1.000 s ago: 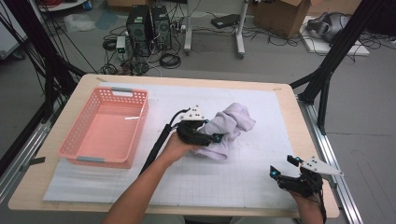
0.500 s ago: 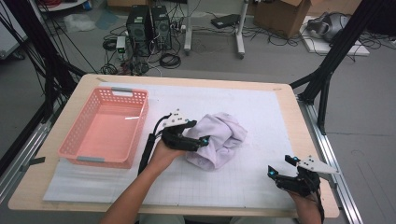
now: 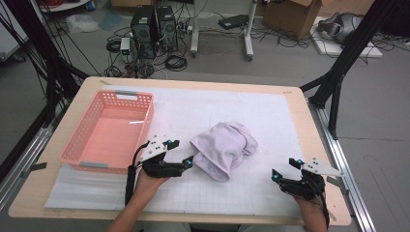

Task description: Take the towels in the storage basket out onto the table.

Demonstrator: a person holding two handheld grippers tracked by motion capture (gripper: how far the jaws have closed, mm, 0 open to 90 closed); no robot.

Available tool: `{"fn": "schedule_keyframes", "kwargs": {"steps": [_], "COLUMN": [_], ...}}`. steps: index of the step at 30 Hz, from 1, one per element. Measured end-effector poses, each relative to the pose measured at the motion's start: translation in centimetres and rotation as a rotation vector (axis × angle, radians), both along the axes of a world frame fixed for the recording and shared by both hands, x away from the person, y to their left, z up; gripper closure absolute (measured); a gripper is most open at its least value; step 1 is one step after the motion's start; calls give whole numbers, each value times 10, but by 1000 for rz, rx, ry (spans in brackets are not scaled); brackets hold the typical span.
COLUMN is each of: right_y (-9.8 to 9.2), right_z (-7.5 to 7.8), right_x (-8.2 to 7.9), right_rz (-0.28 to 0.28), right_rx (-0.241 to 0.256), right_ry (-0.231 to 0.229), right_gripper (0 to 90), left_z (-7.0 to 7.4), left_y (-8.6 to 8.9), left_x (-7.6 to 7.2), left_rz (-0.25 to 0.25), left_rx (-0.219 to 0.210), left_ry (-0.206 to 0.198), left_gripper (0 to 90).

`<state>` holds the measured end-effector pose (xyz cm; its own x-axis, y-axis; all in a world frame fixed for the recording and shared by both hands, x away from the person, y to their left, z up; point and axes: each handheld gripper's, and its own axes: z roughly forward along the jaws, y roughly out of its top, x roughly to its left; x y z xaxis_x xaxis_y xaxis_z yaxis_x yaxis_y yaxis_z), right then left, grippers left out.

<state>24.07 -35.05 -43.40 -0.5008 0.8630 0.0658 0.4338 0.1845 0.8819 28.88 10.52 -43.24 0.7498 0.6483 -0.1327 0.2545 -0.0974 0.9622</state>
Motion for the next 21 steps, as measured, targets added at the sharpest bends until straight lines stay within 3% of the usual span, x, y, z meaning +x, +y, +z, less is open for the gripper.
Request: {"fn": "schedule_keyframes", "kwargs": {"steps": [1, 7, 21], "right_y": [0, 2, 6], "right_z": [-1, -3, -6], "right_x": [1, 4, 4], "right_rz": [1, 22, 15], "right_rx": [-2, 4, 0], "right_ry": [2, 23, 44], "right_gripper": [169, 192, 193], "left_z": [-2, -6, -9], "left_y": [1, 4, 10], "left_x": [-1, -5, 0], "left_rz": [-1, -8, 23], "left_rx": [-10, 17, -18], "left_ry": [1, -12, -11], "left_gripper": [206, 206, 207]}}
